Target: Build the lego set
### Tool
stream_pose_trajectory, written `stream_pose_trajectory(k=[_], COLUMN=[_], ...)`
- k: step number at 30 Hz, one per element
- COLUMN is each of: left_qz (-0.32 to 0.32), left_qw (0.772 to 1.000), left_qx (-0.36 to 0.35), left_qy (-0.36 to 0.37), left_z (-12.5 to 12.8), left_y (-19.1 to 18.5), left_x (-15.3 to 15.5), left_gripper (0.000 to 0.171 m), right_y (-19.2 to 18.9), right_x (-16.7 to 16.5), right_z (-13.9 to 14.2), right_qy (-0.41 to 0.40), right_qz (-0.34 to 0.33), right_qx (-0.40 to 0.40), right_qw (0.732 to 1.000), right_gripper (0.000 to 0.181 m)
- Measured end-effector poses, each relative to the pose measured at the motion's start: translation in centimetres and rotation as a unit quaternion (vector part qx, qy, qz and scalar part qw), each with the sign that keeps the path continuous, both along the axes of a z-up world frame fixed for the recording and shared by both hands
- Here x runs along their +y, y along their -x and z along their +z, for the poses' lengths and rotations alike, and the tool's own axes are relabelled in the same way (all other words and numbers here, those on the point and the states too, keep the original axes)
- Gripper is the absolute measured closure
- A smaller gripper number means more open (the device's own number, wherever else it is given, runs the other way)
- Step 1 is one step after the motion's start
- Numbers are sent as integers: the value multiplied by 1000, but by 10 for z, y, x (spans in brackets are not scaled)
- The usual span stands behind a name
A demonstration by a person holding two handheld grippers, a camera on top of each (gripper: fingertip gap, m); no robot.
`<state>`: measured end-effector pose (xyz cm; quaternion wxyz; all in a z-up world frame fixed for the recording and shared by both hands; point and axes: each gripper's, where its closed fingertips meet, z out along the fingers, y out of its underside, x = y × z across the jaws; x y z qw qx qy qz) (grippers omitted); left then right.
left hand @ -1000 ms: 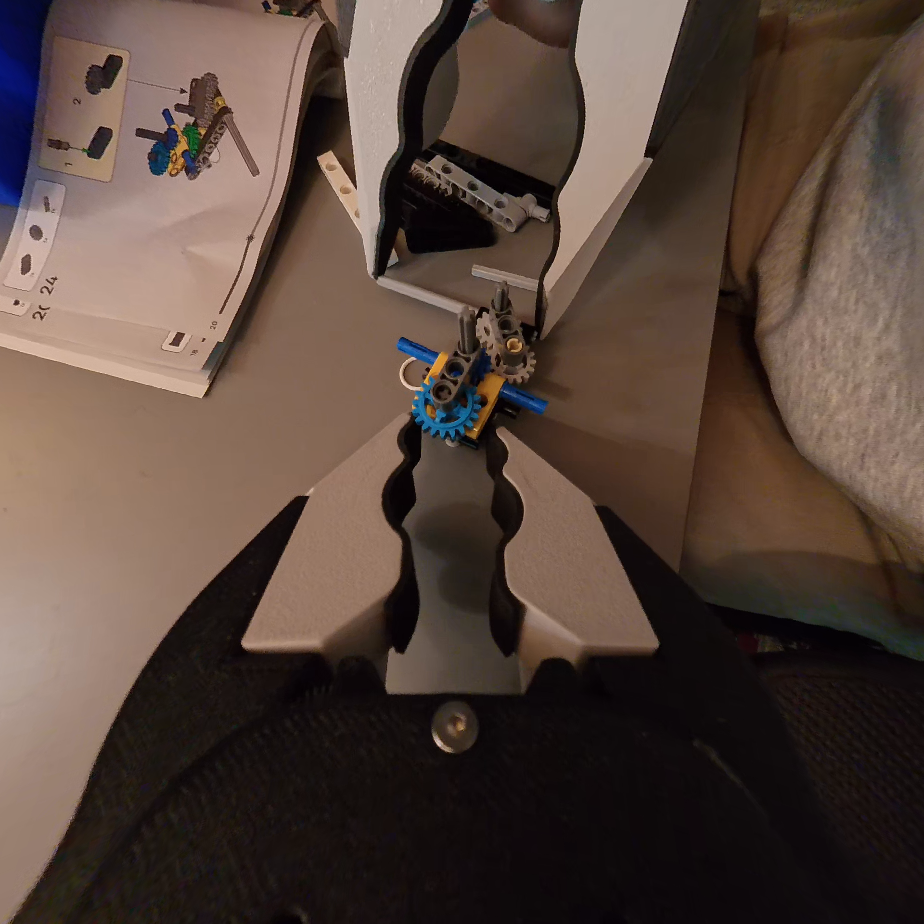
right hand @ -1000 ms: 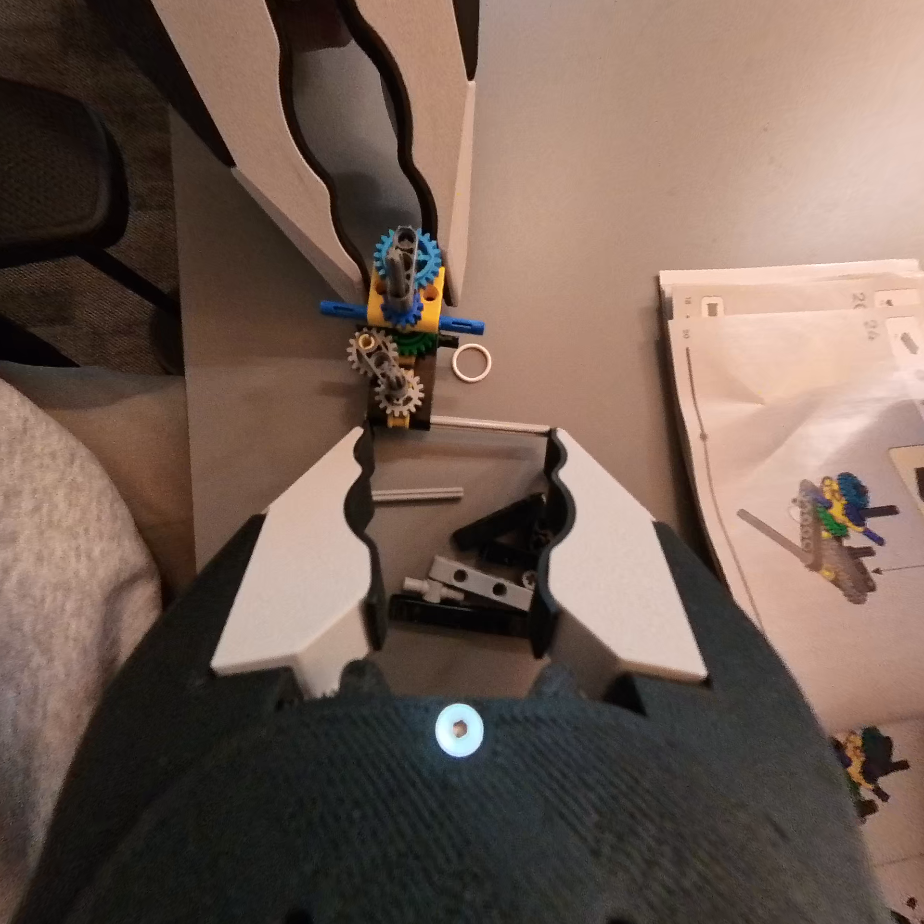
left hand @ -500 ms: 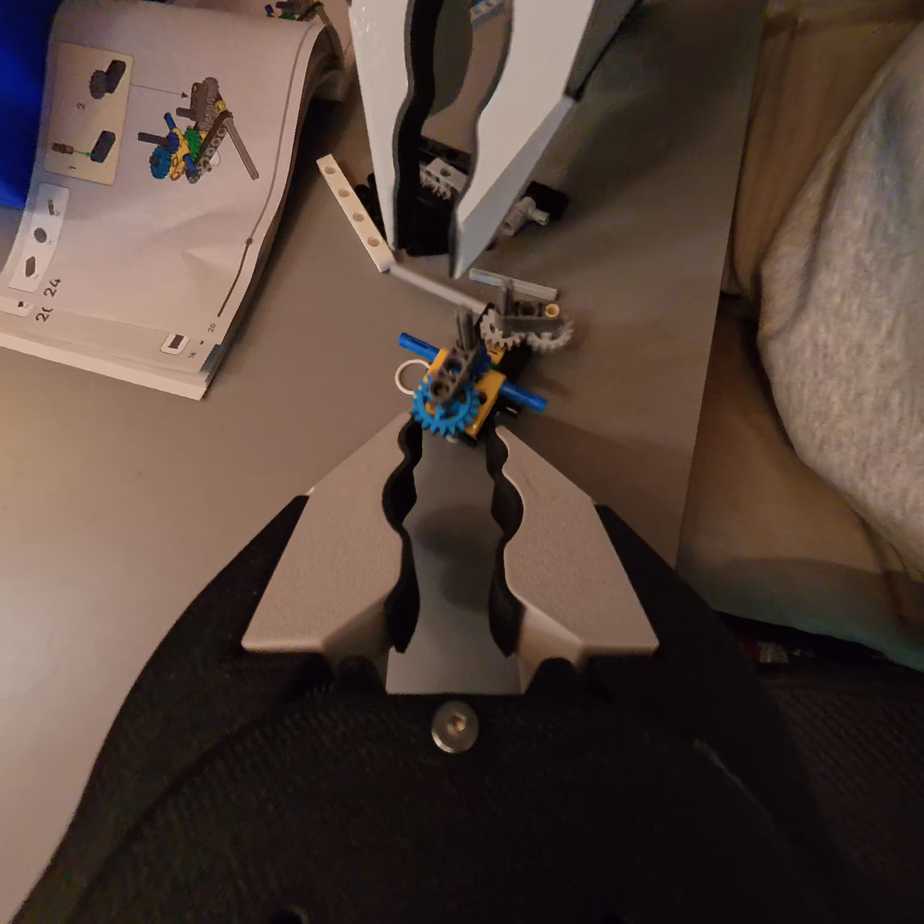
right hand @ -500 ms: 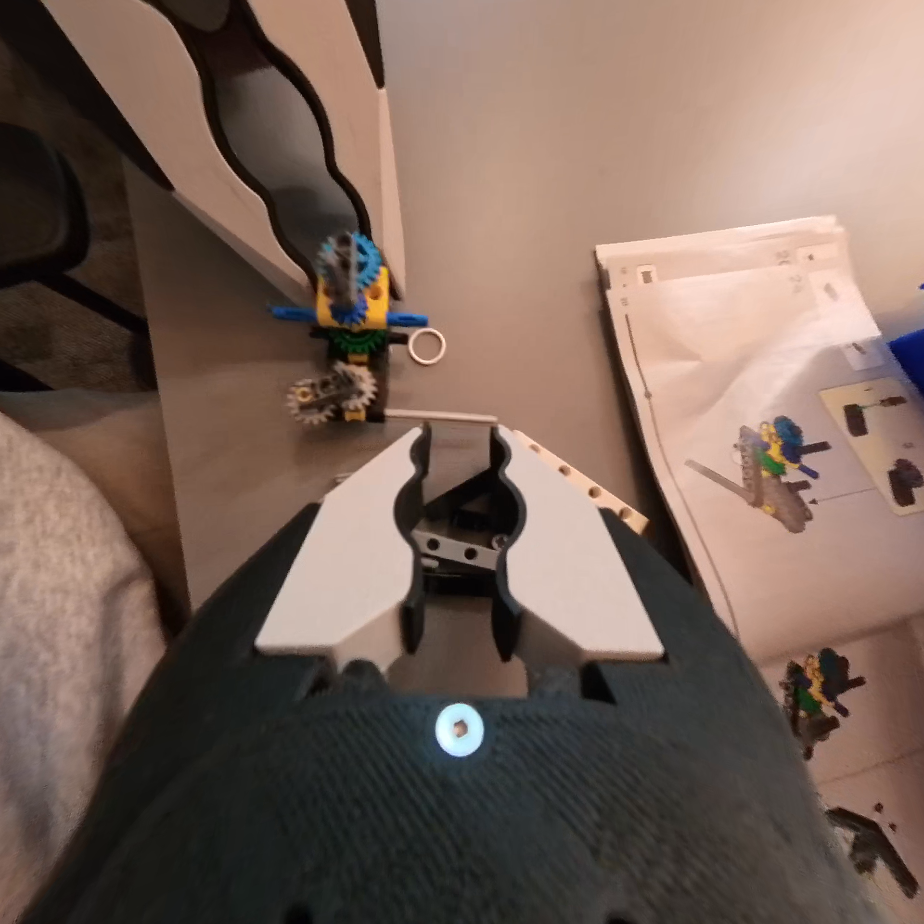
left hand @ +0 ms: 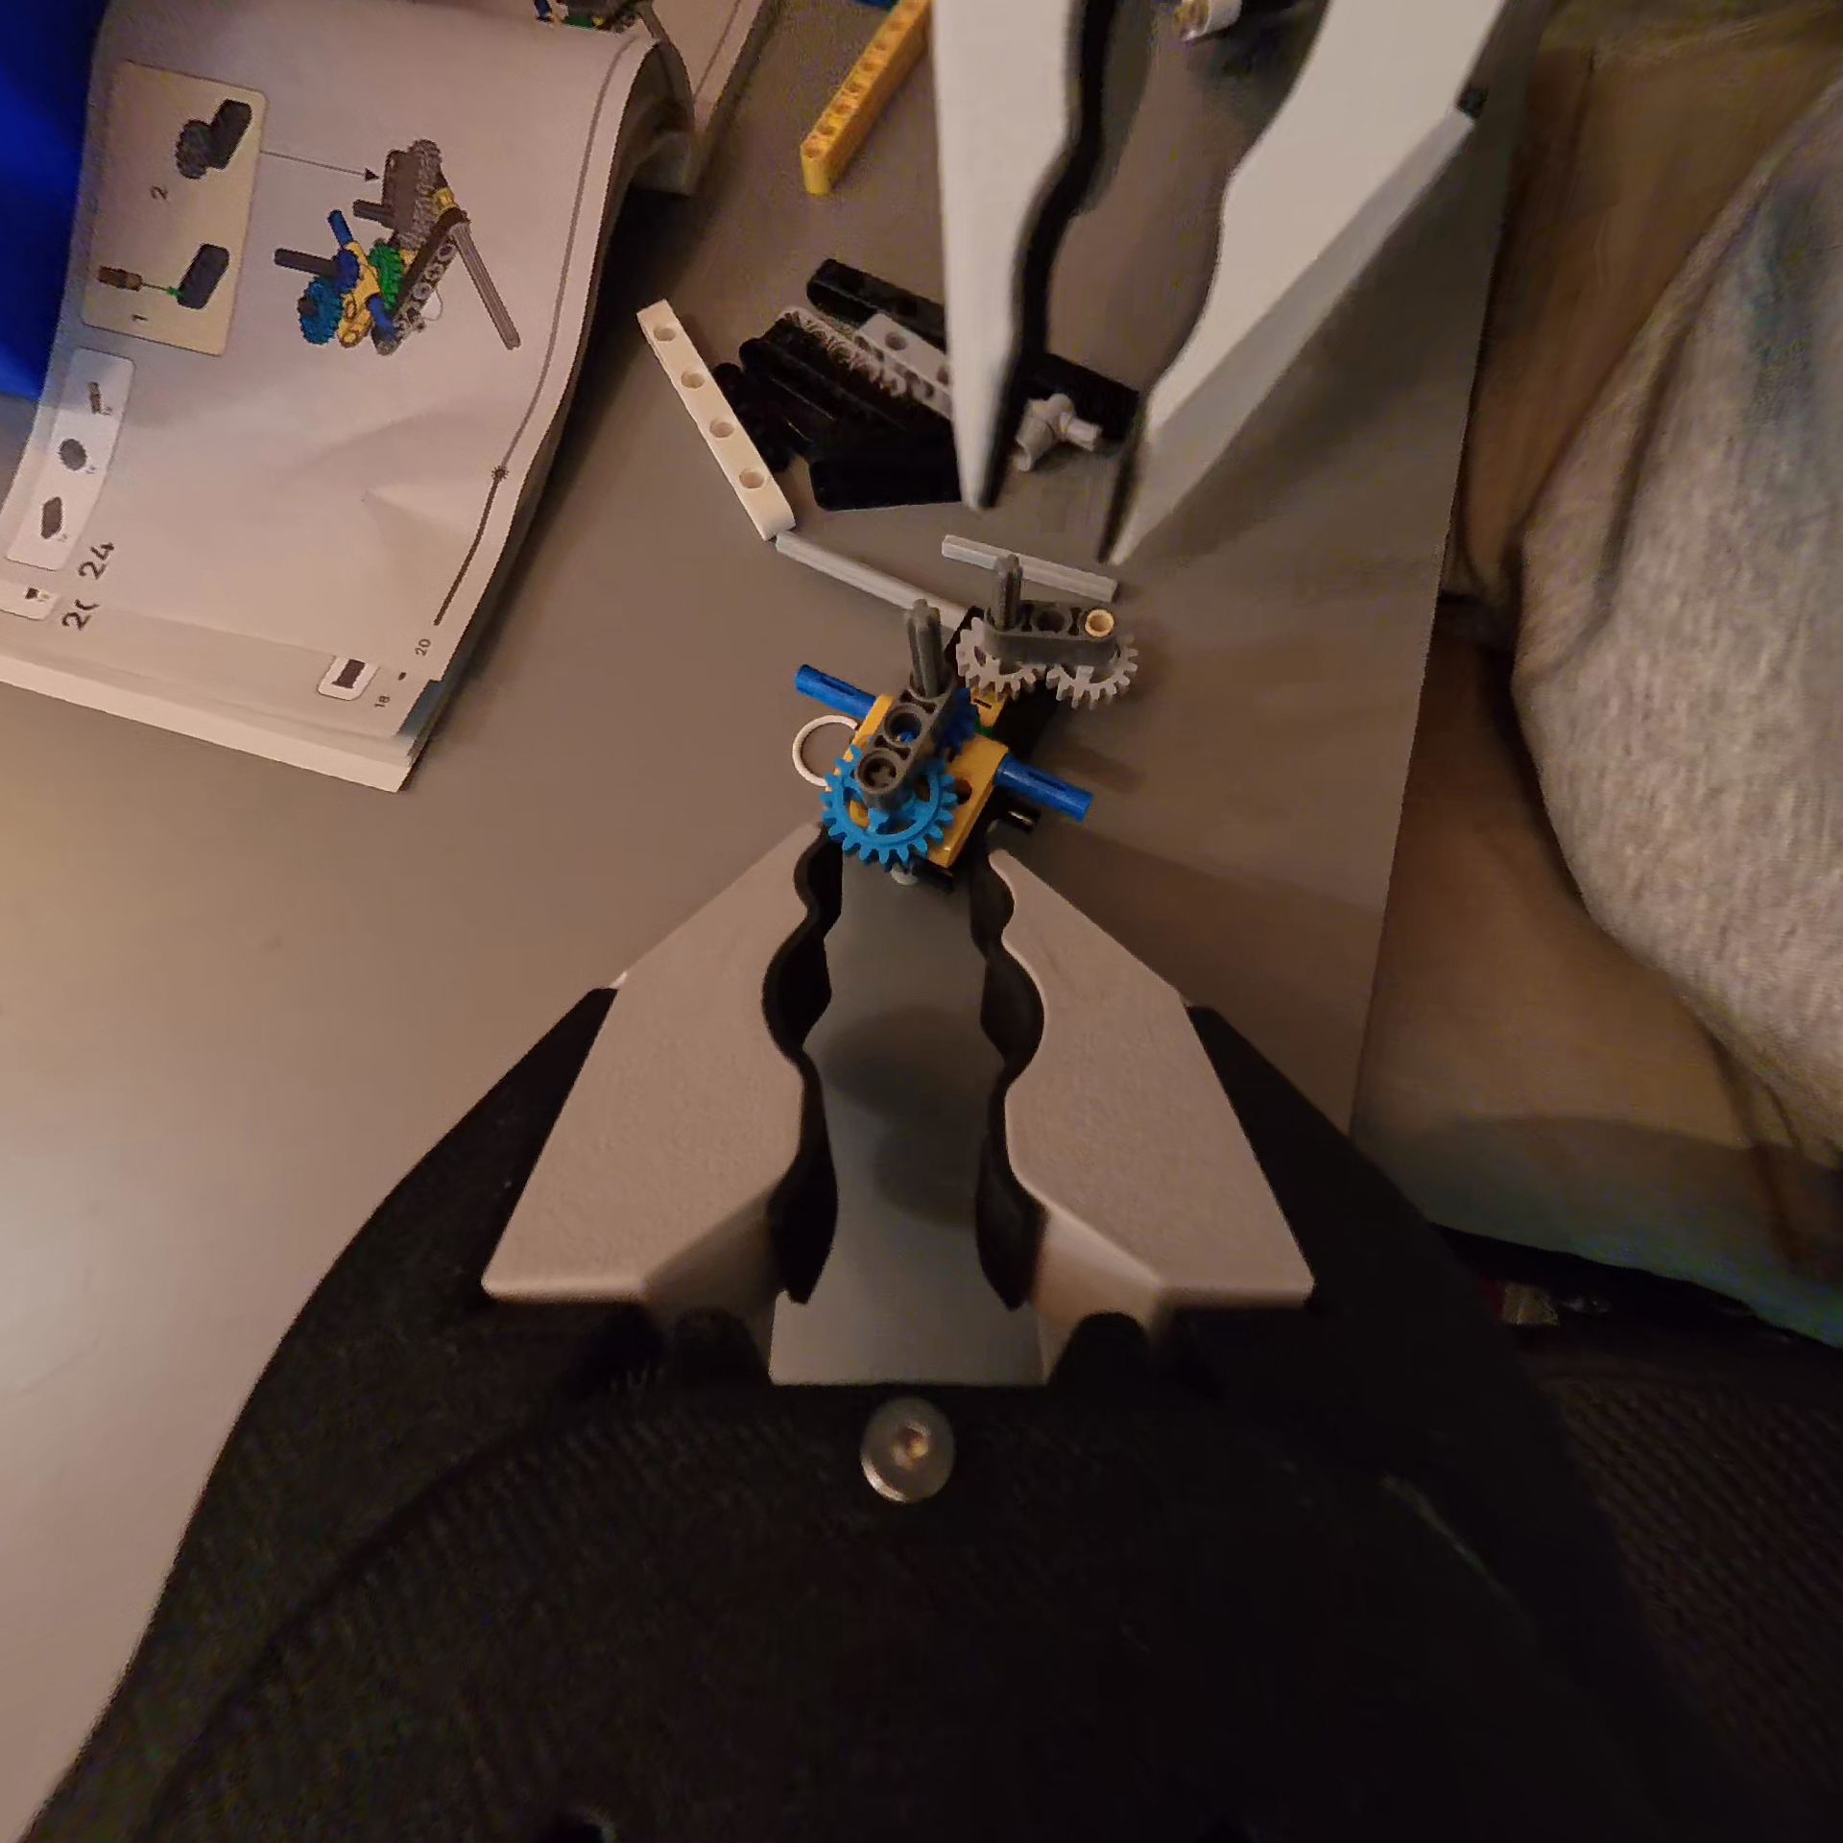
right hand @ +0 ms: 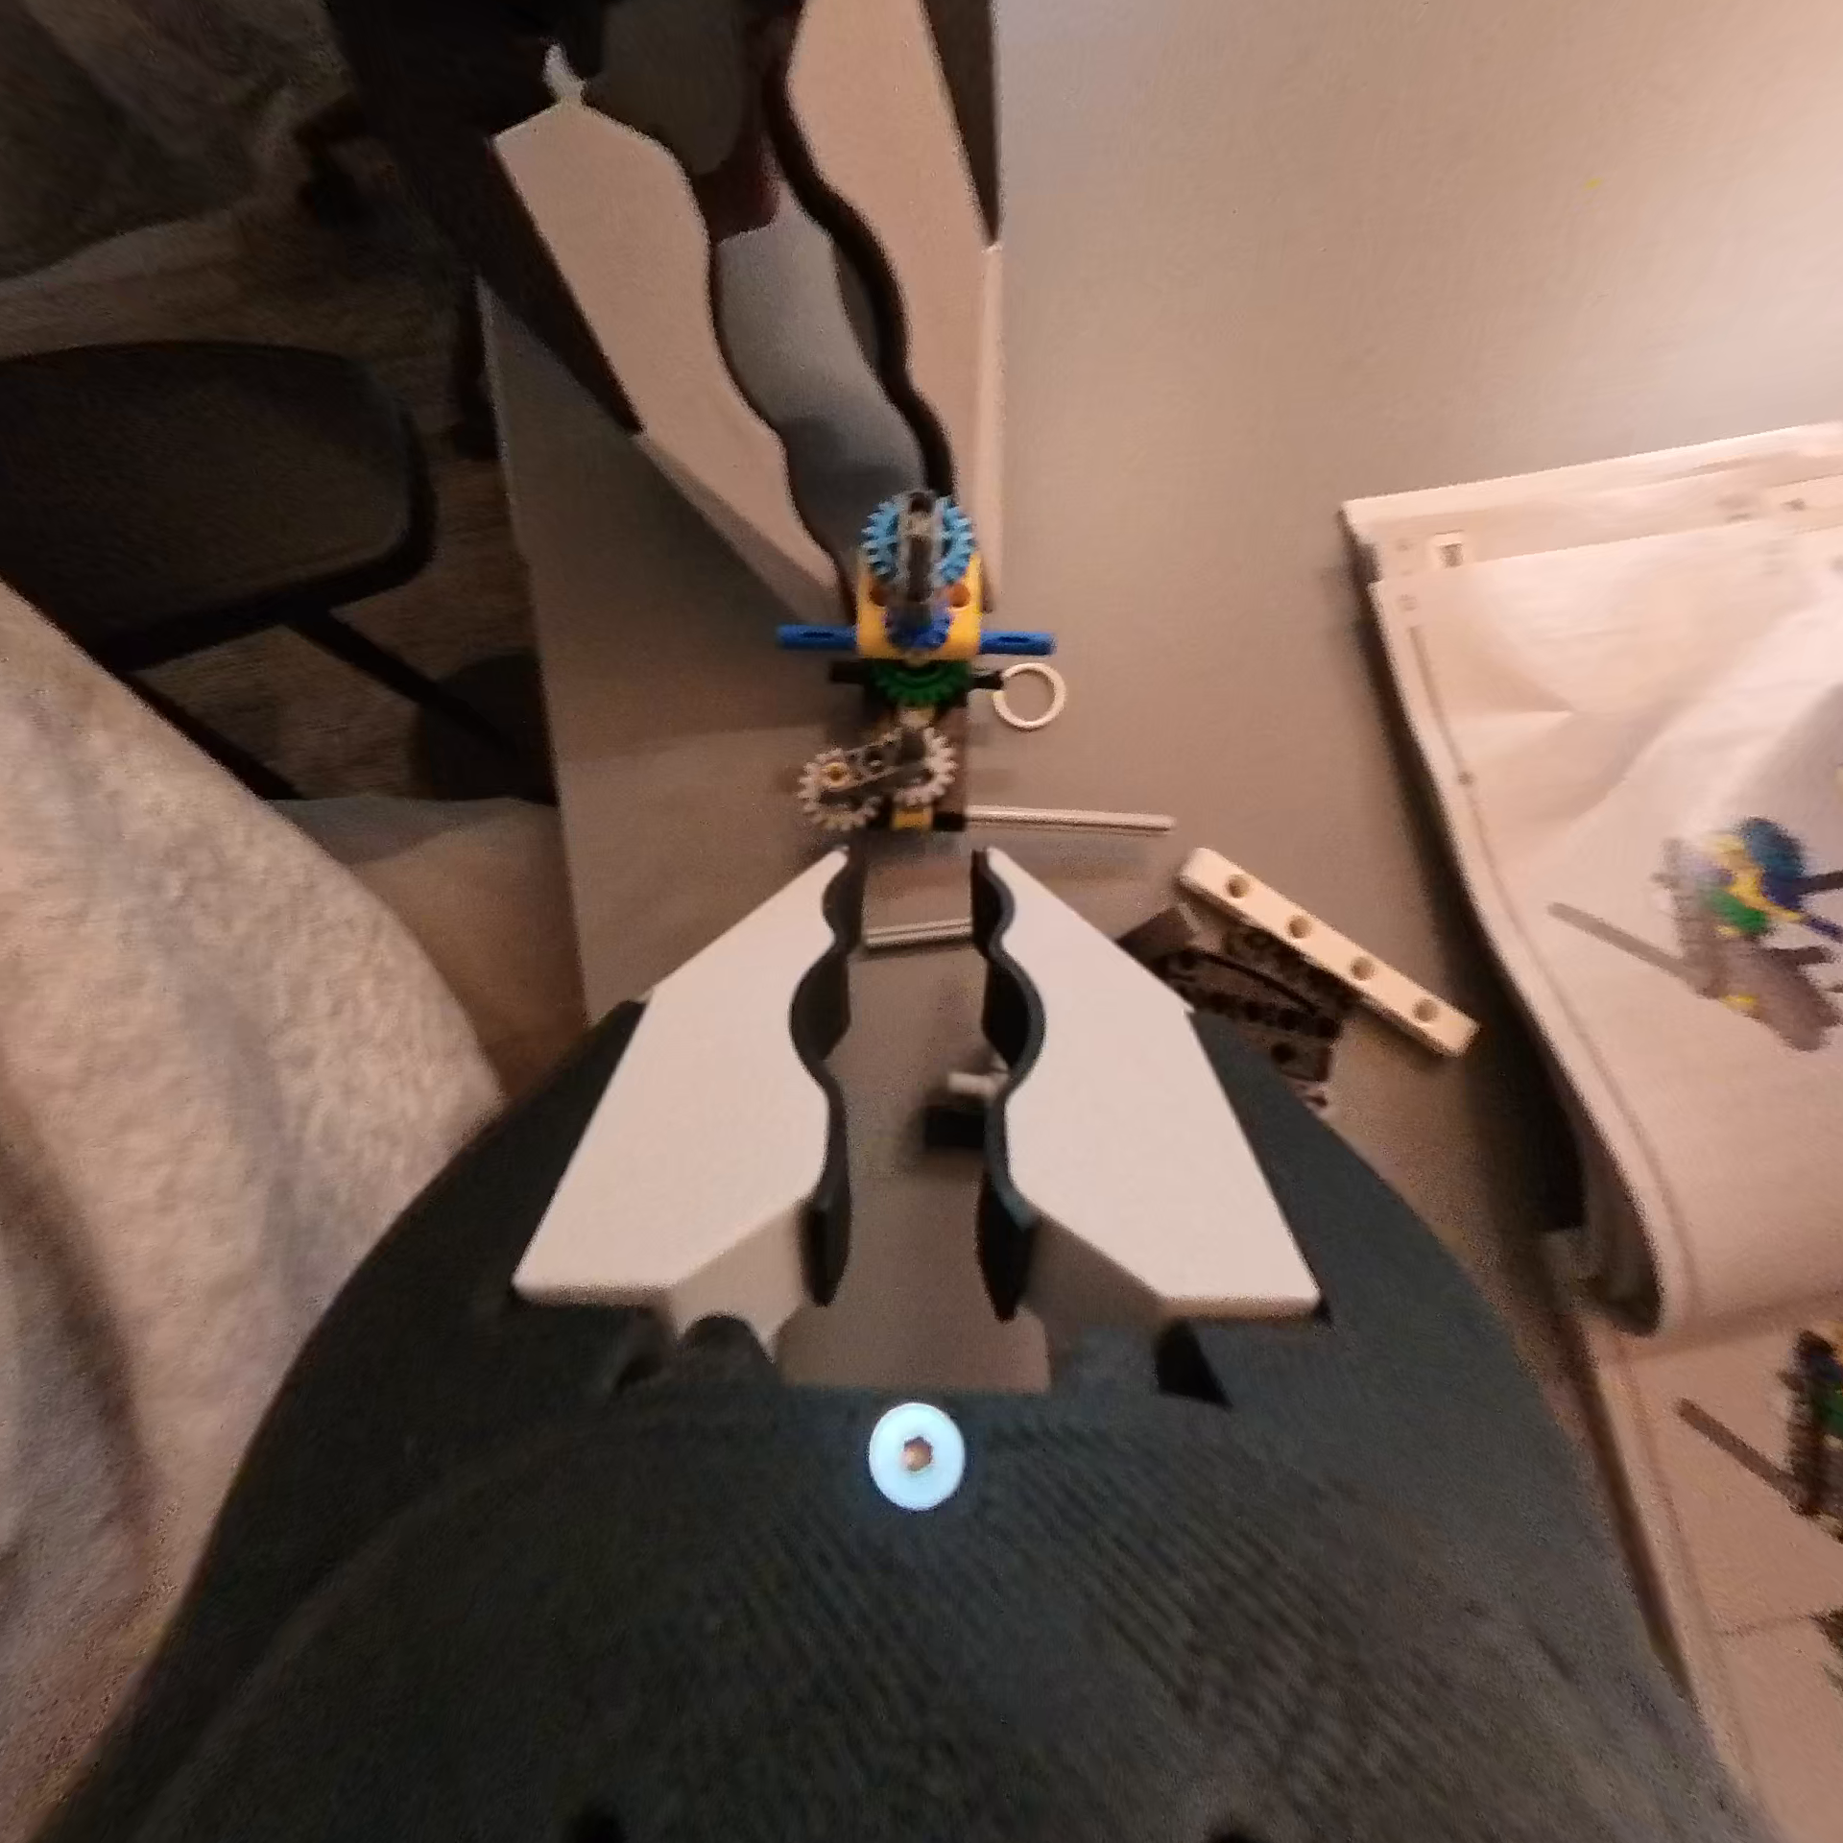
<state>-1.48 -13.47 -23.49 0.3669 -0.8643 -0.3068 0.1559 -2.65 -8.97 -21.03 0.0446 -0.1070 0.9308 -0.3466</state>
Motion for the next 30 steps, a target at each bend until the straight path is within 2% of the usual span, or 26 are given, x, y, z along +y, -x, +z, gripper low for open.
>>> stream_pose_trajectory(k=[4, 10, 15, 21, 30], left_qz=[1, 3, 5, 5, 6], left_qw=[1000, 1000, 1000, 1000, 1000], left_qx=[-1, -2, -2, -1, 0], left_qy=[-1, -2, -1, -1, 0], left_z=[0, 0, 0, 0, 0], left_y=[0, 0, 1, 0, 0], left_x=[0, 0, 0, 0, 0], left_gripper=[148, 147, 148, 148, 147], right_y=[-20, -36, -41, -34, -37], right_x=[4, -5, -11, -3, -7], right_z=[-5, -1, -2, 2, -9], right_qy=[-20, -3, 5, 4, -6], right_qz=[18, 29, 33, 22, 23], right_qx=[-34, -70, -72, -65, -48], right_qw=[999, 997, 997, 998, 999], right_gripper=[168, 171, 171, 171, 172])
